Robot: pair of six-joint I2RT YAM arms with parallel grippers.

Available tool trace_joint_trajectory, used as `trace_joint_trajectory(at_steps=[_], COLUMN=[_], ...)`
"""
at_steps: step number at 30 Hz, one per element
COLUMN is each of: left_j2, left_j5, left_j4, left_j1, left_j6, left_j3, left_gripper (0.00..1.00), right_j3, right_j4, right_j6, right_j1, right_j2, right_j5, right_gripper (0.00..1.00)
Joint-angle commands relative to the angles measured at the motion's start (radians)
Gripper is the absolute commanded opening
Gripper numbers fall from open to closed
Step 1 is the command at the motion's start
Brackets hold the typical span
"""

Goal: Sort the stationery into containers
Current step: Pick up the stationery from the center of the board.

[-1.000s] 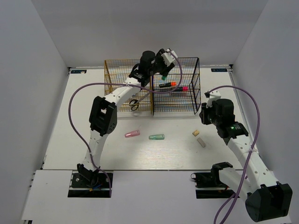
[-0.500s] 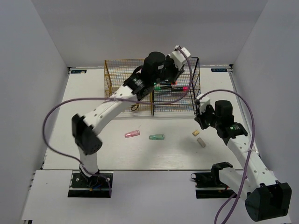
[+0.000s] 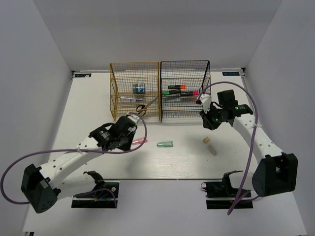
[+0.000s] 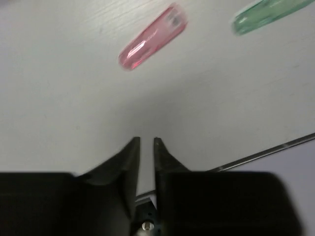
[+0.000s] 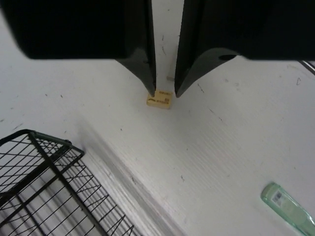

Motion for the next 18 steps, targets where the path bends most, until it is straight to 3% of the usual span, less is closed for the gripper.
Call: trace_joint_trajectory(at_steps=[1,2,3,4,7,12,18], left_j2=[-0.167,-0.198,-0.209,-0.236,-0.279,-0.353,-0.385], left_j5=[0.029,0.04,0.042,0.045,0.069,0.025,0.028], left_j4=[0.063,0.072,0.075,0.071,0.067,0.069,0.08], left_j1=[0.035,0.037,0.043,0.046,0.049,0.051,0.059], left_j6=[0.021,0.034,0.048,0.054,0.09,0.096,0.096], left_j3=[-0.141,-0.179,-0.206,-0.212,-0.244,-0.284,-0.307], left_gripper=[0.17,0.17,0.23,0.51,0.79,0.91,0.93], right_j3=[0.011,-0.027,-0.05,-0.087,-0.148,-0.203,-0.289], right_j4=[-0.162,-0.152,-0.107,-0.096,-0.086,-0.019,0.053], right_j6=[0.127,0.156,0.163,0.172,0.19,0.219,0.216], right_j1=[0.011,0.016,0.023,0.029,0.036,0.043,0.045], right_j2=[0.023,0.003,-0.005,-0.022,-0.017,-0.008,0.036], right_j5=[0.055,0.083,0.101,0.133,0.164,0.242,0.276], right_gripper=[0.28,0.39,0.44,0.5,0.58,0.63,0.63])
